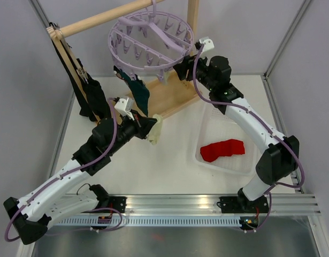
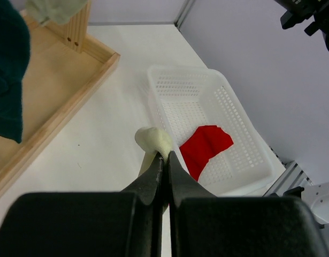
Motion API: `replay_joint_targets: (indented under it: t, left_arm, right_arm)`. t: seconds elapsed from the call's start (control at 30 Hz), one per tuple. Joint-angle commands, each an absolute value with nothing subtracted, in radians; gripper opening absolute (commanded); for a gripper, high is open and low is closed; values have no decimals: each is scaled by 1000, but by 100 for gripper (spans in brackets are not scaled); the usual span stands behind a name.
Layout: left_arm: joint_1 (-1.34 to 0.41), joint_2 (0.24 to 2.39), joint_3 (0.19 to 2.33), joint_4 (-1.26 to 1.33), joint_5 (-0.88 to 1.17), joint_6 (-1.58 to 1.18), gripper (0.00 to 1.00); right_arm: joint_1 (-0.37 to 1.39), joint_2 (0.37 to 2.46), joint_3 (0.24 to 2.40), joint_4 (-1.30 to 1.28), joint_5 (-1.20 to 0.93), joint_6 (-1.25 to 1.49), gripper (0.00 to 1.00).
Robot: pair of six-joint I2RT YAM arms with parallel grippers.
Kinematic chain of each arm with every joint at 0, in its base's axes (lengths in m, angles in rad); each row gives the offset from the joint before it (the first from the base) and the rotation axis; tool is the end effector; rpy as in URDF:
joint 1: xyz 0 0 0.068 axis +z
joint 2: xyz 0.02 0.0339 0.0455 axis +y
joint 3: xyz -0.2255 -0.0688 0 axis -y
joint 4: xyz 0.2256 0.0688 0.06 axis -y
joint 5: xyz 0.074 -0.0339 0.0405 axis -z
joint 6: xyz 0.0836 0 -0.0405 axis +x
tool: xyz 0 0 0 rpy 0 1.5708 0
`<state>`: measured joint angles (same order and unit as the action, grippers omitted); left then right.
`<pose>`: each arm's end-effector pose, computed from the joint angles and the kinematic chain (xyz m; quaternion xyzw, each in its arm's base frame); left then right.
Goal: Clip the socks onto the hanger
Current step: Pick up the sock from the bin, then rotate the hanger at the clothesline.
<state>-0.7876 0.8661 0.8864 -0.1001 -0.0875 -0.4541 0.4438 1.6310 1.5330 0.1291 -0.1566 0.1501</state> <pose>0.1851 -0.1756 0.3373 0.0926 0.7288 -0.3681 0.5699 0.3741 0.1923 0.3811 -0.1571 0.6782 0.2615 0.6686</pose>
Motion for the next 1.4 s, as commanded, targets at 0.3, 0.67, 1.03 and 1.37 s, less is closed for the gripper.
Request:
replay_joint_targets:
  t: [0.3,0.67,1.03,1.37]
  left_arm:
    - [-790,778,902,-169,-184,-394,2]
    - [-743,900,978,-121,-227,-351,2]
    - [-575,1137,1156,-45,-121,-334,2]
    - [-555,1192,1181,-23,-91,-330,2]
  right_arm:
    - [635,1580,1546,169,-72,89,61]
    - [764,1612,1638,68,-6,58,63]
    - [778,1551,1652,-33,116,78,63]
    - [779,1503,1695,-129,239,52,63]
